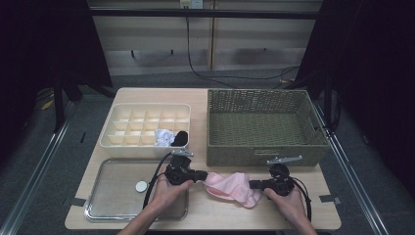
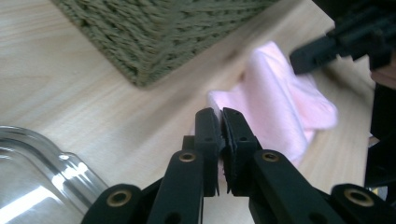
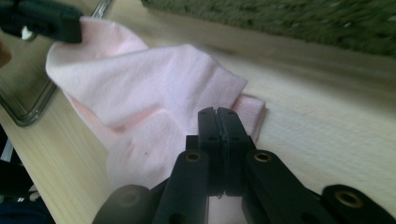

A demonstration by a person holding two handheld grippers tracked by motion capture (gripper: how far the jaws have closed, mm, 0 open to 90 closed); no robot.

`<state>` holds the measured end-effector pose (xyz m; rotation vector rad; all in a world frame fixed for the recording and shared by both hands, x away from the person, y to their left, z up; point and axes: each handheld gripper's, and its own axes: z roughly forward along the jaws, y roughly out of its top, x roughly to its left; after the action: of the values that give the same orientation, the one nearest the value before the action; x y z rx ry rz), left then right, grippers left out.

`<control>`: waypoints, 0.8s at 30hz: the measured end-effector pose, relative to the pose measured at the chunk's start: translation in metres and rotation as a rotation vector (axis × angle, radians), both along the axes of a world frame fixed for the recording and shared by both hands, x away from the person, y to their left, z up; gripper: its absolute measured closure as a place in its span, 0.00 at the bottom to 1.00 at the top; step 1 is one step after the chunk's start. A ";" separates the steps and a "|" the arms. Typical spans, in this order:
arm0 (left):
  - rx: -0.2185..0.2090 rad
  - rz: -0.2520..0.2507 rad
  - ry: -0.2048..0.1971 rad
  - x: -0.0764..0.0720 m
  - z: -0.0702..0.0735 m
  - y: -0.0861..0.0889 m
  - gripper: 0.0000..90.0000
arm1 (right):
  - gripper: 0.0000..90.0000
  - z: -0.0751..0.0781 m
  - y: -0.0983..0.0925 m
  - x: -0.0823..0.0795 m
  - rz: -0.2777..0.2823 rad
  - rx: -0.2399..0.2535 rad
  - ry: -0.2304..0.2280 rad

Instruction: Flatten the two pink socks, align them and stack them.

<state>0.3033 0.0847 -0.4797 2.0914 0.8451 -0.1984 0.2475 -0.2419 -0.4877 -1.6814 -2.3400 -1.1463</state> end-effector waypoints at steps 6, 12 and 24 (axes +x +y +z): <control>-0.002 -0.027 -0.003 -0.009 0.004 0.002 0.92 | 0.92 0.008 -0.007 -0.007 -0.019 0.044 -0.034; -0.018 -0.032 0.002 -0.008 0.005 0.001 0.86 | 0.79 0.002 -0.003 -0.011 -0.014 0.034 -0.005; 0.003 -0.025 -0.002 -0.003 0.001 -0.002 0.96 | 0.98 -0.004 -0.002 -0.009 -0.006 -0.012 0.018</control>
<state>0.3007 0.0823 -0.4784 2.1058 0.8185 -0.2082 0.2384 -0.2437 -0.4921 -1.6969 -2.3370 -1.1153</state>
